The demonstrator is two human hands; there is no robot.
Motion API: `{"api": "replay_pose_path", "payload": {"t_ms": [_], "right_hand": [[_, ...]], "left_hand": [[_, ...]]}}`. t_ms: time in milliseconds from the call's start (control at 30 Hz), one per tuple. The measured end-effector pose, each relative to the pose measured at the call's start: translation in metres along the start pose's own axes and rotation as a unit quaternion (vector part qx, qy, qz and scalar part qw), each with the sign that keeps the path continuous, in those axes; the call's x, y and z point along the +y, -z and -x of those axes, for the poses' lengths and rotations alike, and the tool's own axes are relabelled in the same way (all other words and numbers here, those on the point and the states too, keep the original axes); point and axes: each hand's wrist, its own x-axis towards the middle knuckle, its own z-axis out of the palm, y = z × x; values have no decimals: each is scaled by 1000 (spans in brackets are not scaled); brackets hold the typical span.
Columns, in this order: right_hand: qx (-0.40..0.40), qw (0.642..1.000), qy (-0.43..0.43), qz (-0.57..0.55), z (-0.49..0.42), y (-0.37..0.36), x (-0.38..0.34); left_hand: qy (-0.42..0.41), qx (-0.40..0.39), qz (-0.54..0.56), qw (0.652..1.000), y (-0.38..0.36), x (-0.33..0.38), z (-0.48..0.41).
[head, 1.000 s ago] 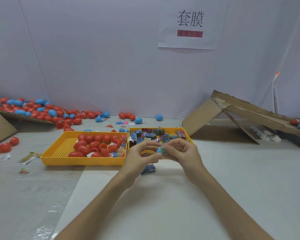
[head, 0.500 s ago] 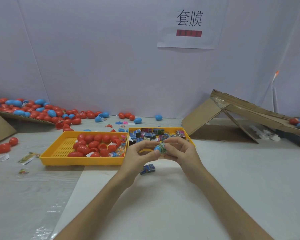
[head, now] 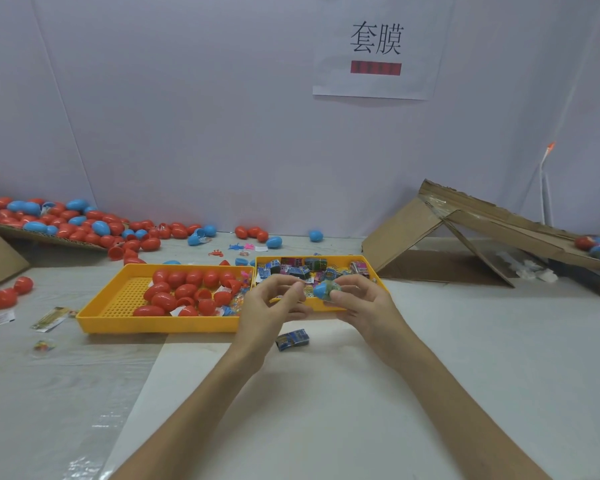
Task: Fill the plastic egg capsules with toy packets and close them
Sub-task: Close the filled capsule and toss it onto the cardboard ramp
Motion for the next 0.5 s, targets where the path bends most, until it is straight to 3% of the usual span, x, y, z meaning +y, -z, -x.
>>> {"api": "replay_pose_path", "payload": {"t_ms": [100, 233, 300, 400, 500], "right_hand": [[37, 991, -82, -95, -7, 8, -6], [16, 979, -163, -119, -31, 16, -32], [33, 974, -120, -192, -54, 27, -65], [119, 933, -11, -339, -82, 49, -114], [130, 952, -28, -275, -84, 56, -102]], "left_hand": [[-8, 35, 11, 999, 3, 0, -1], [-7, 43, 3, 999, 4, -2, -1], [-9, 40, -6, 999, 4, -2, -1], [-11, 44, -5, 999, 5, -1, -1], [-9, 50, -9, 999, 6, 0, -2]]}}
